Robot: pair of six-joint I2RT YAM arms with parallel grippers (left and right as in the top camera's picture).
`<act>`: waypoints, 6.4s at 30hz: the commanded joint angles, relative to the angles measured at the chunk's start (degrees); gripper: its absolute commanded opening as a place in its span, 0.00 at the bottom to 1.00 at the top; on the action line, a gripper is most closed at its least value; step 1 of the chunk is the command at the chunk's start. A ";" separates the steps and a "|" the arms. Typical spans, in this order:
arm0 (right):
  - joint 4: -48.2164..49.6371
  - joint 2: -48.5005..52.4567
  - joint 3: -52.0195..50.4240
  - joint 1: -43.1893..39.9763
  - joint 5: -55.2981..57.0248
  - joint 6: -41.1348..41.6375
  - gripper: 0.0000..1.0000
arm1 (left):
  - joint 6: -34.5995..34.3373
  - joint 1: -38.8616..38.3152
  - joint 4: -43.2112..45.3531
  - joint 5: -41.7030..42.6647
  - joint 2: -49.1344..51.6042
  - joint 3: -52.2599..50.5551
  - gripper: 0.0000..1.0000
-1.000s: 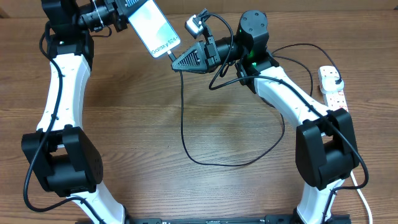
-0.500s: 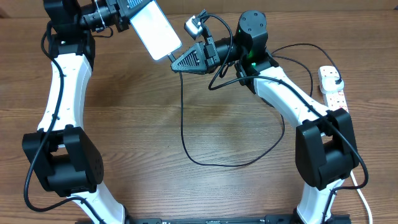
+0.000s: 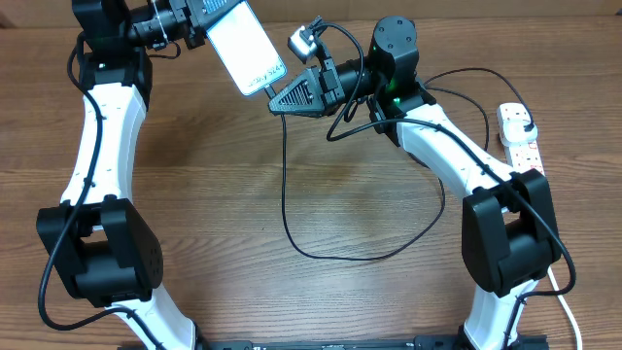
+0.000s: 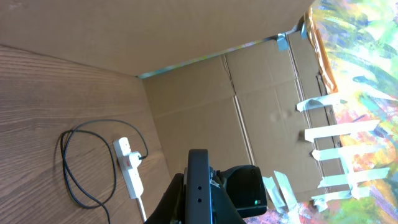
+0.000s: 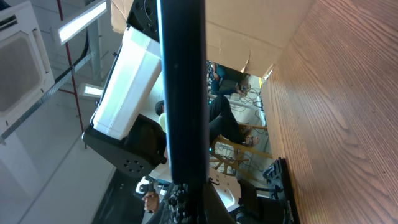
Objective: Plug charger to phone and switch on socket
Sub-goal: 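Open the right gripper and withdraw it from the plugged cable, then lower the phone with the left gripper and lay it flat on the table, then open the left gripper and lift it away from the phone, then move the right gripper over to the white power strip's switch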
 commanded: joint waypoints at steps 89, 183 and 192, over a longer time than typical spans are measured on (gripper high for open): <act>-95.14 -12.00 0.85 -8.52 81.55 -40.79 1.00 | 42.75 -20.98 -56.11 -46.95 18.23 0.76 0.19; -98.29 -12.00 6.99 -15.19 81.37 -45.24 1.00 | 53.75 -18.56 -99.58 -80.78 -23.78 19.63 1.00; -101.92 -12.00 17.81 -35.08 76.67 -54.90 1.00 | 53.75 -18.56 -99.58 -80.78 -23.78 19.63 1.00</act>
